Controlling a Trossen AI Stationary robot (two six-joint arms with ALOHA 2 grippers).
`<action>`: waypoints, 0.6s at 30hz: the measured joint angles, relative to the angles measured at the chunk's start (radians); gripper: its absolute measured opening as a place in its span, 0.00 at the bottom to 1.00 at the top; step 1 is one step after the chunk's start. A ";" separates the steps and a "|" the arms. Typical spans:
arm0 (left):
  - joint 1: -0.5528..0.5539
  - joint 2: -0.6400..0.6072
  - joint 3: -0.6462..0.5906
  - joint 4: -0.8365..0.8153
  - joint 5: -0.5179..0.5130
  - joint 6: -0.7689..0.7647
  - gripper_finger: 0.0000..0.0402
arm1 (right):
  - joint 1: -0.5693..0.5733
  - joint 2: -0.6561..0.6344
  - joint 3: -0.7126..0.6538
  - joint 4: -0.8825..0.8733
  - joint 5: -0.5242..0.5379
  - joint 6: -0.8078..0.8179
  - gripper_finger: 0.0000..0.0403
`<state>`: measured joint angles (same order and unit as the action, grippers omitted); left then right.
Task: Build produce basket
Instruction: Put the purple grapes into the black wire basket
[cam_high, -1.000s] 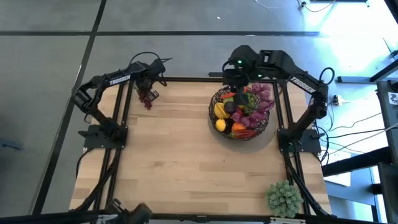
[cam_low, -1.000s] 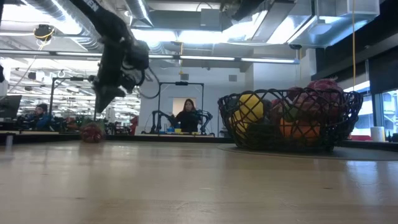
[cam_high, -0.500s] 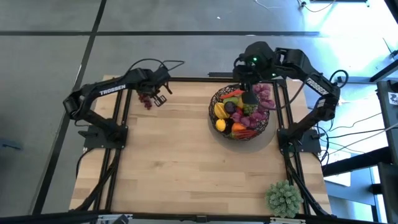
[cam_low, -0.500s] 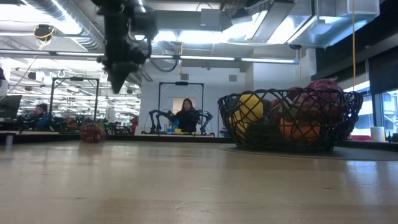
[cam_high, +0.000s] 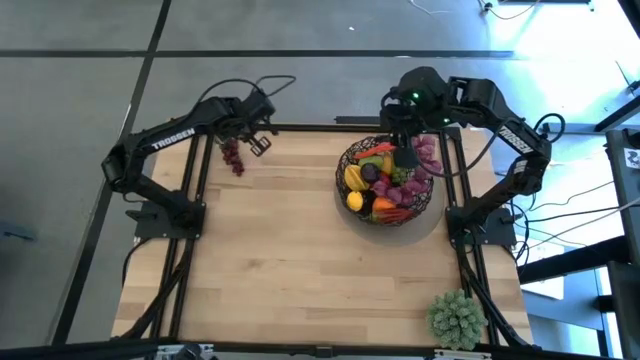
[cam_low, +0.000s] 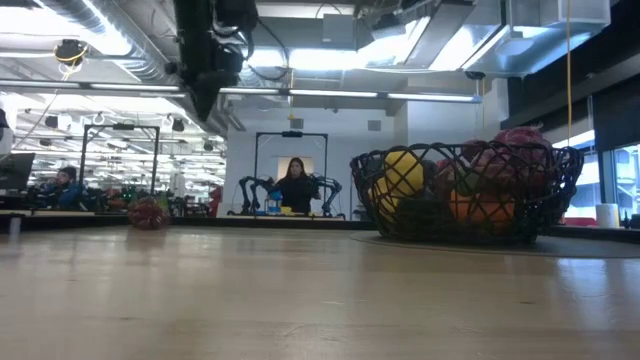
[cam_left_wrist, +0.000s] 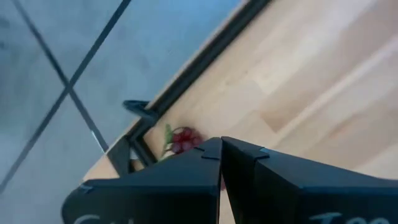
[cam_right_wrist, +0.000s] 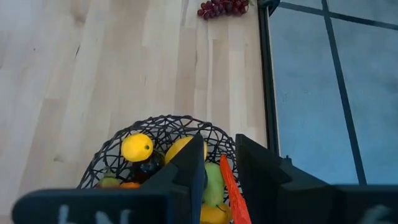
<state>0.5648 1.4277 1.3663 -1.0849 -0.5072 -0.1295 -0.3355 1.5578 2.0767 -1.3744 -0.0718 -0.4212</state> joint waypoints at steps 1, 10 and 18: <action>0.017 0.000 0.000 0.001 0.000 -0.006 0.00 | 0.000 0.000 -0.003 0.000 0.000 0.000 0.22; 0.114 0.000 0.000 0.001 0.058 0.011 0.05 | 0.000 0.000 -0.008 -0.008 -0.008 -0.006 0.22; 0.171 0.031 0.000 0.002 0.064 -0.025 0.21 | 0.000 0.000 -0.009 -0.008 -0.009 -0.007 0.22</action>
<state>0.7354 1.4590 1.3664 -1.0833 -0.4428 -0.1547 -0.3355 1.5578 2.0682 -1.3819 -0.0807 -0.4278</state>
